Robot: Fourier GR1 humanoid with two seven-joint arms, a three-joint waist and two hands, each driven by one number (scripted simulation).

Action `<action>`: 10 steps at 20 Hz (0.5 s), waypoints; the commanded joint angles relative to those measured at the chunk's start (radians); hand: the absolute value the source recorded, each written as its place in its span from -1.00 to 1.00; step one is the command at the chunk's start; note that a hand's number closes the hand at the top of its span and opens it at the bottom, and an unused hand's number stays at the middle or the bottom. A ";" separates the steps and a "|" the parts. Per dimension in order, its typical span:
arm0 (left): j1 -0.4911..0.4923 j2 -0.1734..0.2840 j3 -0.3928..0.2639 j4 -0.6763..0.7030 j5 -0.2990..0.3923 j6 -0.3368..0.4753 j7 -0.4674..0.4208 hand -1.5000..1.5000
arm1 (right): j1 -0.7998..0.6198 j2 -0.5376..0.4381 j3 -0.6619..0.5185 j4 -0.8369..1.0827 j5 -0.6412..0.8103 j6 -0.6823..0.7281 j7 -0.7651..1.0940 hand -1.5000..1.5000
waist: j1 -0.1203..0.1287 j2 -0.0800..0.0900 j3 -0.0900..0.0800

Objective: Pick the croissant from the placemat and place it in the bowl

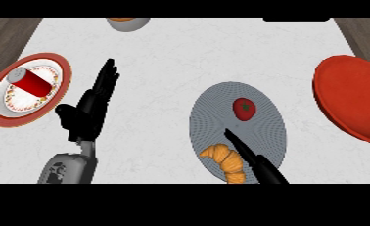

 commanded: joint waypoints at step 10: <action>0.031 -0.014 0.014 -0.029 -0.019 -0.021 -0.003 0.00 | -0.108 0.016 -0.031 0.215 0.190 -0.045 -0.015 -1.00 | 0.002 0.000 0.000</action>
